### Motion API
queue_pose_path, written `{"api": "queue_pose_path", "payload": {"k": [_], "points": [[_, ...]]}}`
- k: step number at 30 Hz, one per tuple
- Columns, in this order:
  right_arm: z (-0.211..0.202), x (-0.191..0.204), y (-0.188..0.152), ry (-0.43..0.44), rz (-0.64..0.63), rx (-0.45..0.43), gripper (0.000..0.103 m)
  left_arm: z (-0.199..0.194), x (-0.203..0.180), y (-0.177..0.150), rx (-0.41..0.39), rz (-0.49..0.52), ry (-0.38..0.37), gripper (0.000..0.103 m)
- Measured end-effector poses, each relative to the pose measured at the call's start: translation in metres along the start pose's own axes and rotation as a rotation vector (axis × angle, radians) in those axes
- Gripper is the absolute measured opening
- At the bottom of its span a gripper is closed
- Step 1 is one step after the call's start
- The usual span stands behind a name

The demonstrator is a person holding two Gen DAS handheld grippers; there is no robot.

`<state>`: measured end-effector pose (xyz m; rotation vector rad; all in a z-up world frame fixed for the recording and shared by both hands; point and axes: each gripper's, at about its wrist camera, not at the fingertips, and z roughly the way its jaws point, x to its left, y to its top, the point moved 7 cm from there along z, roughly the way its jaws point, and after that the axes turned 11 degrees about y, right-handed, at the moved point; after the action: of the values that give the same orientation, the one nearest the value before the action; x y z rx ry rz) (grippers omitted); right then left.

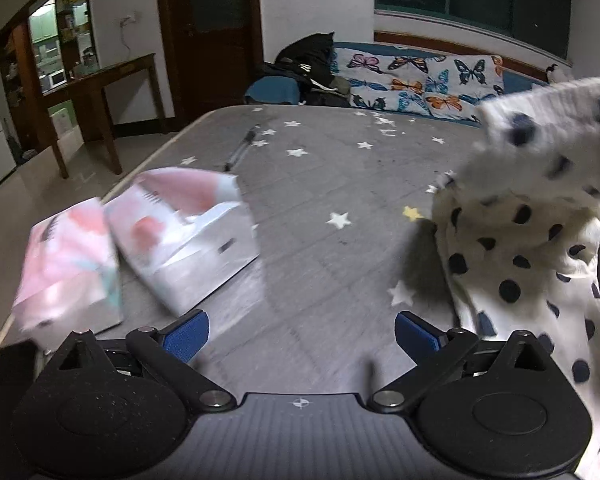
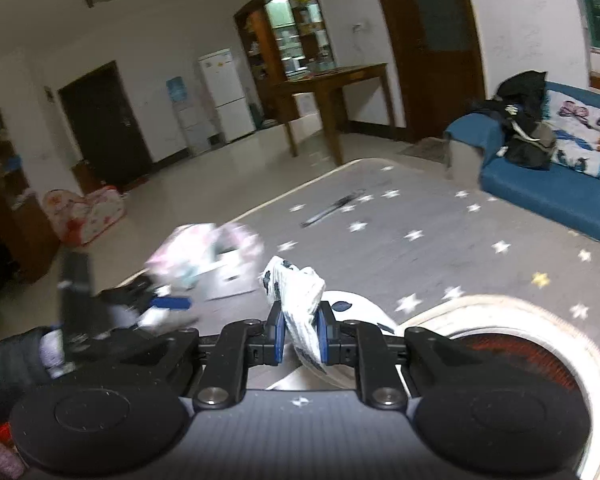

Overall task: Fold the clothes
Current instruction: 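Grasp the trouser leg end with the right gripper and lift it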

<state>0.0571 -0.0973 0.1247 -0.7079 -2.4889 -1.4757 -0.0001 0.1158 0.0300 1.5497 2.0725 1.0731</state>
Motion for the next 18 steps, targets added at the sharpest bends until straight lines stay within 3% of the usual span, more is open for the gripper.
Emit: {"api": "queue_pose_path", "payload": {"k": [10,18], "points": [[-0.018,0.094,-0.069,0.141,-0.147,0.112,0.015,-0.021,0.025,-0.017,-0.017,-0.042,0.021,0.101],[-0.012,0.120,-0.133,0.132,-0.330,0.225,0.016,-0.036,0.024,-0.017,-0.046,-0.046,0.004,0.101]]}}
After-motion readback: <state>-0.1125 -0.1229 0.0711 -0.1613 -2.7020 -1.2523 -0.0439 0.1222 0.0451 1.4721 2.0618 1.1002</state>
